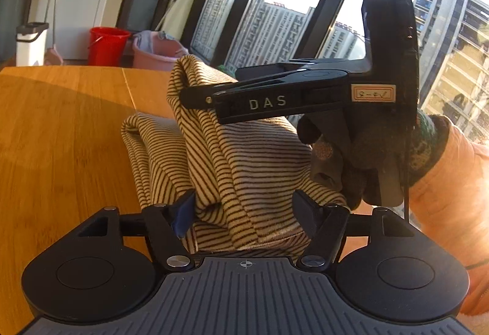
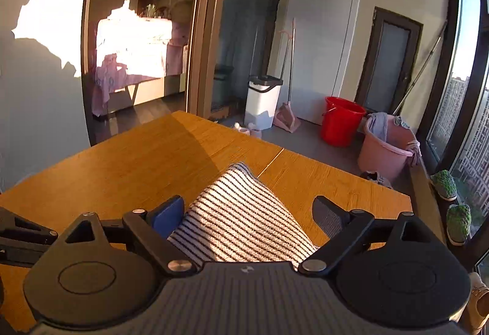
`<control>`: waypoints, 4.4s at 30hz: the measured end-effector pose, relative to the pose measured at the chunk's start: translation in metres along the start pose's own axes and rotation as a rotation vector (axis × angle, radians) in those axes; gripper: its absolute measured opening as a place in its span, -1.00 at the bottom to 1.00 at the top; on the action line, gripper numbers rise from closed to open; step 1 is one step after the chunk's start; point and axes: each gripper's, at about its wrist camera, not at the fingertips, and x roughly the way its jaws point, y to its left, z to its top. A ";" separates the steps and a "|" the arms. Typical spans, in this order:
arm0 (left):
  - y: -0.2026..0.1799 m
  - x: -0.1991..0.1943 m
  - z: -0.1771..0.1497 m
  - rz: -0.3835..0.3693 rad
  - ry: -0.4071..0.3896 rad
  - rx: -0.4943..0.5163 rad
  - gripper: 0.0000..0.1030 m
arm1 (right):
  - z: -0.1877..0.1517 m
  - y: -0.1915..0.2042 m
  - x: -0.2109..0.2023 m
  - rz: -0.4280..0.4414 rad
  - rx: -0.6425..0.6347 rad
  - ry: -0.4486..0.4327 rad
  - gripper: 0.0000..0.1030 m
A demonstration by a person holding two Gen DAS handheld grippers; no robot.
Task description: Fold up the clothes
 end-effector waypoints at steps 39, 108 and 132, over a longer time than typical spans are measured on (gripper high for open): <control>0.044 -0.049 0.001 0.186 0.004 -0.054 0.57 | 0.046 0.057 -0.010 0.287 0.011 -0.054 0.64; 0.101 -0.072 0.007 0.195 0.009 -0.261 0.85 | -0.042 0.087 -0.024 0.036 0.100 -0.048 1.00; 0.100 -0.083 -0.015 0.205 -0.077 -0.393 1.00 | -0.070 0.026 0.006 0.450 0.577 0.029 1.00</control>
